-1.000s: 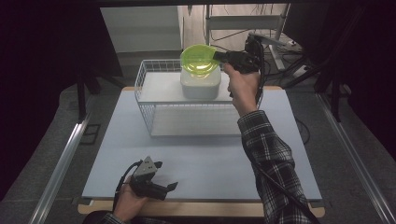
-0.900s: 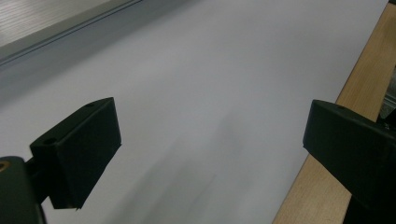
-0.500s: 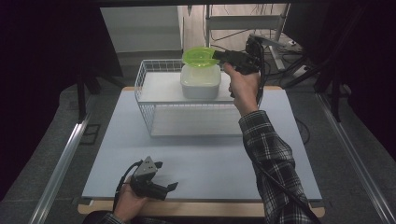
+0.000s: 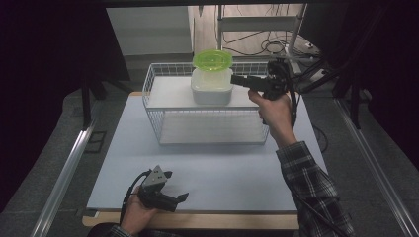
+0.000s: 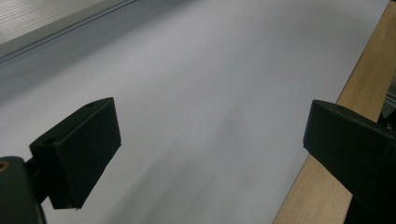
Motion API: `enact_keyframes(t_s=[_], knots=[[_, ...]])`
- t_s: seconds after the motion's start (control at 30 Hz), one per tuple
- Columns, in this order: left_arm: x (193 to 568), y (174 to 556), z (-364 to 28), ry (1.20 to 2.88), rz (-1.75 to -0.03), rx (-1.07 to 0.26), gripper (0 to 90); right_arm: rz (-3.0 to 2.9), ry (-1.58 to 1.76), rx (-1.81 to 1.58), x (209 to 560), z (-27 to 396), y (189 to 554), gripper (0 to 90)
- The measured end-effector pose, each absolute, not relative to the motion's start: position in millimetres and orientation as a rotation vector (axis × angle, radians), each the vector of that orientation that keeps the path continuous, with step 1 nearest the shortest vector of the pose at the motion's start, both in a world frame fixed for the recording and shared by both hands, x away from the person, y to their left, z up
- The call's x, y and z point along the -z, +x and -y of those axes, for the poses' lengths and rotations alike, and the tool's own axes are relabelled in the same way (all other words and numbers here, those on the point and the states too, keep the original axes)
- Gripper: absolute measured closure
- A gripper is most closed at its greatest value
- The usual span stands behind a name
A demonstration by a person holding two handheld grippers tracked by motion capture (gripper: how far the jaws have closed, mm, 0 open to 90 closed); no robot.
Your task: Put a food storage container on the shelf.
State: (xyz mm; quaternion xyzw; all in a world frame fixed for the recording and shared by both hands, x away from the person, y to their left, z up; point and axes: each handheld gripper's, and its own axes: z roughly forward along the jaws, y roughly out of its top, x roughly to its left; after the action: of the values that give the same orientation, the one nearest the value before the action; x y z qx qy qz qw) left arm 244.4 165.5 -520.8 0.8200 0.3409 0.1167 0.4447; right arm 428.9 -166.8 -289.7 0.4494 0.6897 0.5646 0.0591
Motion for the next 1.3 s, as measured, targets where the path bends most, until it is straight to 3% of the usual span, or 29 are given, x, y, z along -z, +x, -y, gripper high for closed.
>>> enact_keyframes(t_s=[0.6, 1.3], knots=[[521.7, 244.8, -166.4, 2.032, -0.857, -0.299, 2.7, -2.208, 1.126, -1.549, 371.3, 190.8, 363.5, 11.4], [522.1, 244.4, -166.6, 2.031, -0.862, -0.302, 2.7, -2.297, 0.995, -1.348, 443.1, 201.4, 329.1, 3.1]])
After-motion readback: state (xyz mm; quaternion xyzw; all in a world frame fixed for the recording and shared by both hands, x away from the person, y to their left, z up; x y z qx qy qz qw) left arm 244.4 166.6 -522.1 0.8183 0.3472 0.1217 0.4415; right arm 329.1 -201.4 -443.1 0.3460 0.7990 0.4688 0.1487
